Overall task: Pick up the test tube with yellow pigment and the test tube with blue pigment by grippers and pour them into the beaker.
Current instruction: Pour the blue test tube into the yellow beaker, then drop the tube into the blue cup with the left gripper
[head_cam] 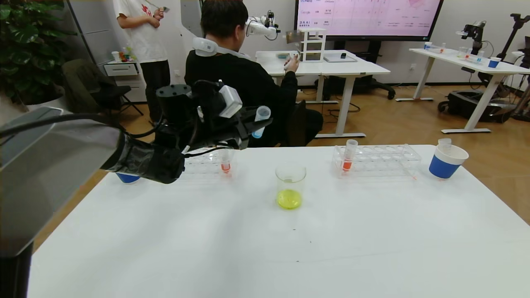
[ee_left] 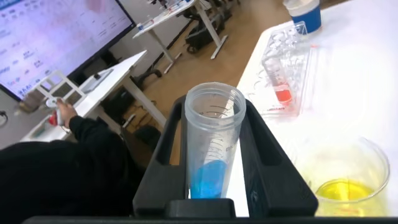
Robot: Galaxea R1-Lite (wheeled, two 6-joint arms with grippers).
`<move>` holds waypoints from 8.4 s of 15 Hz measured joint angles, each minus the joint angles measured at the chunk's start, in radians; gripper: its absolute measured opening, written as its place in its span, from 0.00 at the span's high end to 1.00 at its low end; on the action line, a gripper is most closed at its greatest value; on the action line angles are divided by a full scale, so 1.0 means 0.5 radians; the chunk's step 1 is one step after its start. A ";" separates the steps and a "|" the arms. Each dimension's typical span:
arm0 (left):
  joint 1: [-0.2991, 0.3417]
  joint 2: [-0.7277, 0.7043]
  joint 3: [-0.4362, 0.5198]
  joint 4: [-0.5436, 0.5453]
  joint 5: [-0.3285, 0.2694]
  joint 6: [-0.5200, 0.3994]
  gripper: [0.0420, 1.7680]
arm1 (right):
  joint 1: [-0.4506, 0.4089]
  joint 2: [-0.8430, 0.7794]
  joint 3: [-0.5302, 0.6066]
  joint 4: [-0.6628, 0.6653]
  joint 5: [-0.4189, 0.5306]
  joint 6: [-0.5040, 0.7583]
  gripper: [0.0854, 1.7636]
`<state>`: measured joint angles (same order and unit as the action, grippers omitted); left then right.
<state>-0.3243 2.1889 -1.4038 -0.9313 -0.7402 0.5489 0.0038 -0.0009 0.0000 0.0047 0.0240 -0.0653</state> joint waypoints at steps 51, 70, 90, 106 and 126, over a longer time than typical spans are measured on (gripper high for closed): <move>-0.148 0.463 -0.189 -0.143 -0.213 2.199 0.73 | 0.001 0.000 0.000 0.000 0.000 0.000 0.02; -0.171 0.408 -0.141 -0.144 -0.199 2.287 0.73 | 0.001 0.000 0.000 0.000 0.000 0.000 0.02; -0.034 -0.337 -0.084 0.535 2.291 -1.120 0.73 | 0.001 0.000 0.000 -0.001 0.000 0.000 0.02; 1.132 -0.350 0.518 -0.073 1.746 -1.167 0.73 | 0.001 0.000 0.000 0.000 0.000 0.000 0.02; 1.080 0.283 0.349 -0.396 1.819 -1.085 0.73 | 0.001 0.000 0.000 0.000 0.000 0.000 0.02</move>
<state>0.2155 2.3302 -1.2296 -1.1291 0.1691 0.0066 0.0043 -0.0009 0.0000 0.0047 0.0240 -0.0653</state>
